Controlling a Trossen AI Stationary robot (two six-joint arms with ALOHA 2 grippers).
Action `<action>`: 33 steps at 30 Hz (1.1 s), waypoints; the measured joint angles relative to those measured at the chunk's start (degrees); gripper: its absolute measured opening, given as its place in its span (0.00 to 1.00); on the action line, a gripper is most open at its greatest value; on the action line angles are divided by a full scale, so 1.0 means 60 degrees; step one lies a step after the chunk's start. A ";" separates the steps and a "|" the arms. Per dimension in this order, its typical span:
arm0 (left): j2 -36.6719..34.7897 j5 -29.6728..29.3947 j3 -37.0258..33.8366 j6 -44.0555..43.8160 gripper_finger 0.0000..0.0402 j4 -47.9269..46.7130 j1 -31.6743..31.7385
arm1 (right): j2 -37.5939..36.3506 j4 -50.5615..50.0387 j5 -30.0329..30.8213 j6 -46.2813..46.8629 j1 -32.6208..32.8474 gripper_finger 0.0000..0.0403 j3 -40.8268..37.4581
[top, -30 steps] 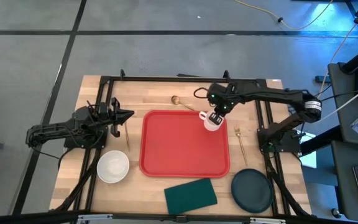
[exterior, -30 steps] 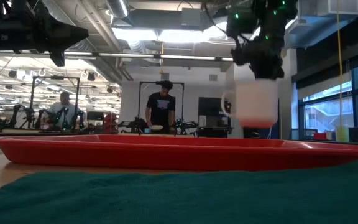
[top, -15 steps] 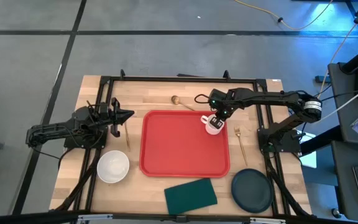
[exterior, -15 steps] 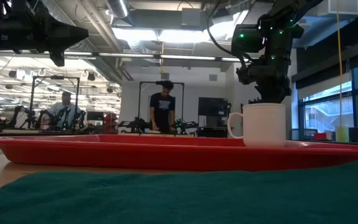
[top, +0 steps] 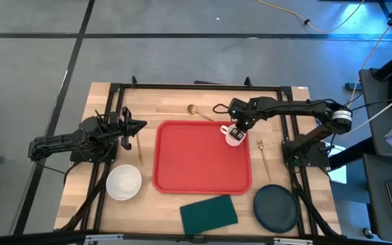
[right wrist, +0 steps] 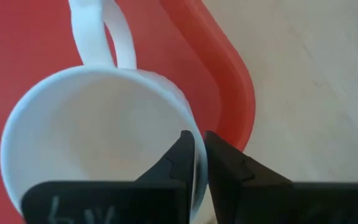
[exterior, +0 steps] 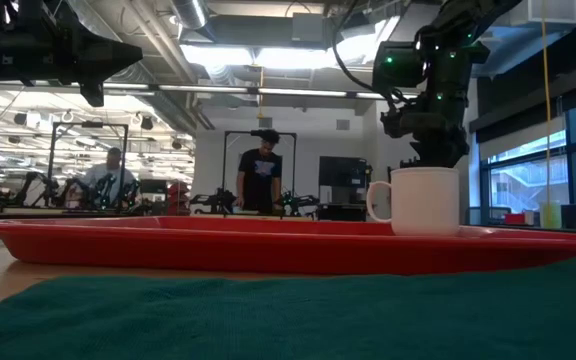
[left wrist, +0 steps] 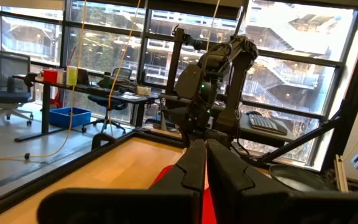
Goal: Set up tray
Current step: Put the white mug on the orange tray, then put the black plate on the orange tray to the bottom left of the white mug
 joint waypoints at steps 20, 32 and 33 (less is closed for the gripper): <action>0.0000 -0.0006 0.0000 0.0000 0.02 0.0001 0.0000 | 0.0002 -0.1288 0.0091 -0.0528 0.0004 0.35 0.1550; 0.0000 -0.0007 0.0000 0.0000 0.02 0.0003 0.0001 | -0.0009 -0.3072 0.0688 -0.0465 0.0377 0.51 0.5294; 0.0000 -0.0014 0.0000 0.0000 0.02 0.0005 -0.0003 | -0.0011 -0.2878 0.0465 -0.0469 0.0522 0.51 0.5501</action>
